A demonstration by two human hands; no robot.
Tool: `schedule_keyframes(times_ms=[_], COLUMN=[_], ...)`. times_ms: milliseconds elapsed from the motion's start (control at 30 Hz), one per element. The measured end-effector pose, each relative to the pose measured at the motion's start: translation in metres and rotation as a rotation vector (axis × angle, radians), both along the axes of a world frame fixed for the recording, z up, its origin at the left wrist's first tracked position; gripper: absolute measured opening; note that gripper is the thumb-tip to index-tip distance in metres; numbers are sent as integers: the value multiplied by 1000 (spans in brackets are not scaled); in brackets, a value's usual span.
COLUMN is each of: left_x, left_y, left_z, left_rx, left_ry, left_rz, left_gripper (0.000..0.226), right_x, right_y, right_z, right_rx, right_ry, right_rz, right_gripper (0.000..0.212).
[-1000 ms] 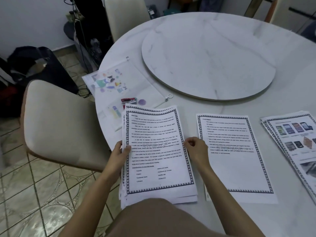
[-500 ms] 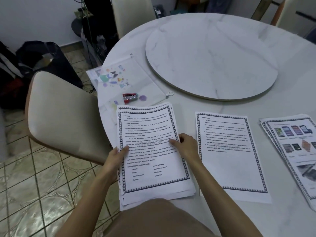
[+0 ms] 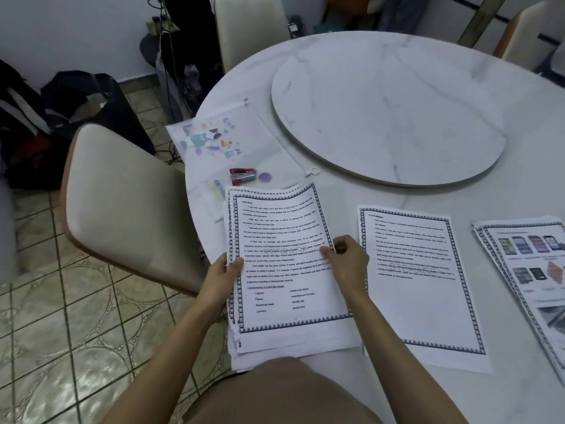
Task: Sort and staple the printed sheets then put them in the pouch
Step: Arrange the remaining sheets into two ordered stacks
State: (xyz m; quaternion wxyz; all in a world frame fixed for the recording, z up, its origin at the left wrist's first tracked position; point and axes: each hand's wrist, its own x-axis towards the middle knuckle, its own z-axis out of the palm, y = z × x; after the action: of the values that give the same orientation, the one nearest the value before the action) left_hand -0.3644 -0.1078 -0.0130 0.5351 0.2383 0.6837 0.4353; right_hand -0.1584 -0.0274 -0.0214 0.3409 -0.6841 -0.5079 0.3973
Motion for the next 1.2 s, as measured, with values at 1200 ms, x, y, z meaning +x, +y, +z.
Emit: schedule_keyframes(times_ms=[1200], left_x=[-115], left_y=[-7], left_z=[66], left_rx=[433], left_ry=[248], left_rz=[372], left_gripper=[36], right_x=[32], right_y=[31], right_z=[-12], right_rx=[116], right_ry=[-307], right_rz=[4], right_gripper=[14])
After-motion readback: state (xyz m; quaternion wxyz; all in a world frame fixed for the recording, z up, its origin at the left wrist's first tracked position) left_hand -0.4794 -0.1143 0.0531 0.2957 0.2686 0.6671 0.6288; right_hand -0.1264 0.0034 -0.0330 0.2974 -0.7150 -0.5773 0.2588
